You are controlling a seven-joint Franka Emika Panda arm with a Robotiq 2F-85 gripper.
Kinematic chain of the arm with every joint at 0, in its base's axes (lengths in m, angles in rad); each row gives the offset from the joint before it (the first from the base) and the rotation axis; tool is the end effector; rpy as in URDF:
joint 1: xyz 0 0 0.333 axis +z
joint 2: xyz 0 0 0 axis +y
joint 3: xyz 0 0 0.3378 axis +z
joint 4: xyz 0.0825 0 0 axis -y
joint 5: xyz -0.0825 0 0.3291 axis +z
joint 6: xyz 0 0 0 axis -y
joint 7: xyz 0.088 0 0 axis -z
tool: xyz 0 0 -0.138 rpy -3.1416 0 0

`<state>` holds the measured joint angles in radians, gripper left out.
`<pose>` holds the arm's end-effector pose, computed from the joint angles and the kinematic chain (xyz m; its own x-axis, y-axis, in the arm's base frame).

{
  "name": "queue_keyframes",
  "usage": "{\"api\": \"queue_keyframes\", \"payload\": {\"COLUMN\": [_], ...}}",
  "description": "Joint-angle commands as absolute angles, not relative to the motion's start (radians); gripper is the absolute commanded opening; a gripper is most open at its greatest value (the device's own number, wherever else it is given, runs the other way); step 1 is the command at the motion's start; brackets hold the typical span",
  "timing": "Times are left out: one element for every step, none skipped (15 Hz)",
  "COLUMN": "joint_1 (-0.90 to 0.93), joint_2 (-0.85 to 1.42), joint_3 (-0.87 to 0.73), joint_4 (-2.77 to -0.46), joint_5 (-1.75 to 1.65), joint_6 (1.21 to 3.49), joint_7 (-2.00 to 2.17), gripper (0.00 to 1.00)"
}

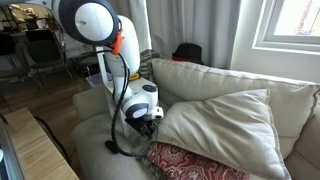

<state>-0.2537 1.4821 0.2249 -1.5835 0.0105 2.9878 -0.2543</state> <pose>0.5413 -0.0113 -0.1716 0.9996 0.0210 -0.0174 0.0163 -0.9719 -0.2348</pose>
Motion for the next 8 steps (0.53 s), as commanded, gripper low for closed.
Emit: {"api": "queue_keyframes", "payload": {"joint_1": [-0.312,-0.282,-0.287,-0.286,-0.285,-0.297,-0.288,-0.294], "joint_2": [1.500,1.488,1.487,1.486,1.486,1.477,1.468,1.456], "joint_3": [0.281,0.249,0.251,0.251,0.251,0.258,0.249,0.255], "joint_4": [-1.590,-1.581,-1.582,-1.582,-1.582,-1.594,-1.600,-1.614], "joint_5": [0.070,0.011,0.010,0.008,0.008,0.003,0.002,0.000], "joint_6": [2.950,2.976,2.977,2.977,2.977,2.981,2.984,2.993], "joint_7": [-0.383,-0.292,-0.297,-0.294,-0.293,-0.305,-0.298,-0.303], "gripper": [1.00,1.00,0.99,1.00,1.00,1.00,1.00,1.00]}}
